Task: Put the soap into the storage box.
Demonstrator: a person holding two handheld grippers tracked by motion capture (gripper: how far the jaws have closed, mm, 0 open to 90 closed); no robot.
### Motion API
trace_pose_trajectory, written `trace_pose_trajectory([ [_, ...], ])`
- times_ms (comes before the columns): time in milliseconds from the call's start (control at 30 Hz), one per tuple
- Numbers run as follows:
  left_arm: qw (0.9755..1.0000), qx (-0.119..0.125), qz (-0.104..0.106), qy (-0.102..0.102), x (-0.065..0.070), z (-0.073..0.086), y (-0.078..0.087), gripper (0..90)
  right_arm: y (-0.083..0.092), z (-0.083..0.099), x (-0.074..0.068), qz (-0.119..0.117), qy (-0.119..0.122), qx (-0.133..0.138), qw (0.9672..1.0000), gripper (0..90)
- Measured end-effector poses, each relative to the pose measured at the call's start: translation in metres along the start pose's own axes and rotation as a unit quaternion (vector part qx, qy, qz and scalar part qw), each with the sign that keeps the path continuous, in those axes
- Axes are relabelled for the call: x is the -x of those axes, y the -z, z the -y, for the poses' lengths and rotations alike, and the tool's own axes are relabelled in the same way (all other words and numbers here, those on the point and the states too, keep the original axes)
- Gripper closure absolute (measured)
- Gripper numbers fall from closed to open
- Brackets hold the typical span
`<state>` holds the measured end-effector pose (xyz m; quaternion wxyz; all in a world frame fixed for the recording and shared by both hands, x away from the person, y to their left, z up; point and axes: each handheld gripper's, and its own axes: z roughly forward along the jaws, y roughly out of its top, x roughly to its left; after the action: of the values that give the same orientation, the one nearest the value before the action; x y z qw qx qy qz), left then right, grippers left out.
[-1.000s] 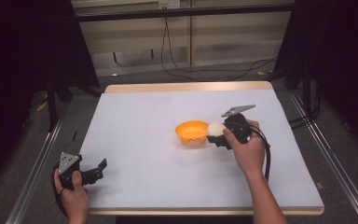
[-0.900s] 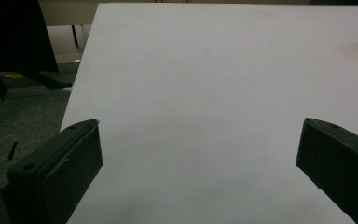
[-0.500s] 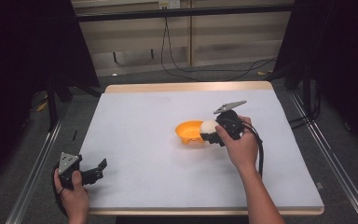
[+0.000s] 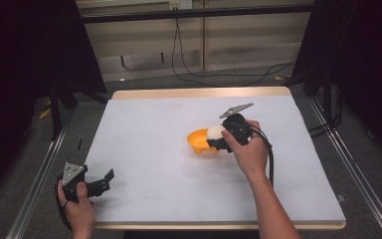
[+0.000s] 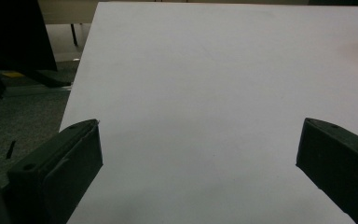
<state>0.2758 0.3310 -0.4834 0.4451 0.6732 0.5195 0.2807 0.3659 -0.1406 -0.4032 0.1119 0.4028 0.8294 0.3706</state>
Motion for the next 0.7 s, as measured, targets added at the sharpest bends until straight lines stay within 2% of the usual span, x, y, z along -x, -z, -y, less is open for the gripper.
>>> trace_pose_trajectory([
  [367, 1.0000, -0.003, 0.002, -0.001, 0.000, 0.000, 0.000, 0.0, -0.012, -0.011, -0.002, -0.002, 0.007, -0.010, 0.9999, 23.9],
  [700, 1.0000, -0.003, 0.003, -0.001, -0.001, 0.000, 0.000, 0.0, -0.026, -0.017, -0.005, 0.005, -0.003, -0.016, 0.9999, 23.8],
])
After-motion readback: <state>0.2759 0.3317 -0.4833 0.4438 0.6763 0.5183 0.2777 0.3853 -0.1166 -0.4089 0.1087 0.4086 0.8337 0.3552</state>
